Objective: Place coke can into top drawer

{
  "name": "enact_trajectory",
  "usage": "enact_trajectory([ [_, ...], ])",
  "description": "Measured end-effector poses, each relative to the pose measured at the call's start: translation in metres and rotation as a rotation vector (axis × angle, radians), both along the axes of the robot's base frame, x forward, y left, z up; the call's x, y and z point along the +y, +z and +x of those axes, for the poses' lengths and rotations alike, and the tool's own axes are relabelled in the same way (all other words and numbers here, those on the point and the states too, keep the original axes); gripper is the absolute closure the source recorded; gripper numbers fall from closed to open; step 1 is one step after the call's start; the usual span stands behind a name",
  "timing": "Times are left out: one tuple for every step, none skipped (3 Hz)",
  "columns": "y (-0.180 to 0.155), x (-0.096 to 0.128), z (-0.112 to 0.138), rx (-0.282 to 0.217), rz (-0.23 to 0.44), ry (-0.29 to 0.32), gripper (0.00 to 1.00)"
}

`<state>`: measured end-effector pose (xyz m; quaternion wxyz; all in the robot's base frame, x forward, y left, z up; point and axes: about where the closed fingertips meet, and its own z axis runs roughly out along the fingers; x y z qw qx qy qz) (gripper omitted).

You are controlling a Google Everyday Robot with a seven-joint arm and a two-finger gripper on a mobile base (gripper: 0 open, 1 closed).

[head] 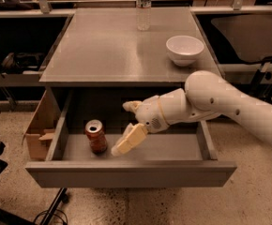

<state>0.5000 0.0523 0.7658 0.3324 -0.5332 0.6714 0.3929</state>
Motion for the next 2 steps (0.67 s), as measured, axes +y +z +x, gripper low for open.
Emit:
enact_trajectory([
  [0.063, -0.041, -0.001, -0.009, -0.182, -0.031, 0.0],
  [0.131, -0.093, 0.012, -0.074, -0.304, -0.155, 0.0],
])
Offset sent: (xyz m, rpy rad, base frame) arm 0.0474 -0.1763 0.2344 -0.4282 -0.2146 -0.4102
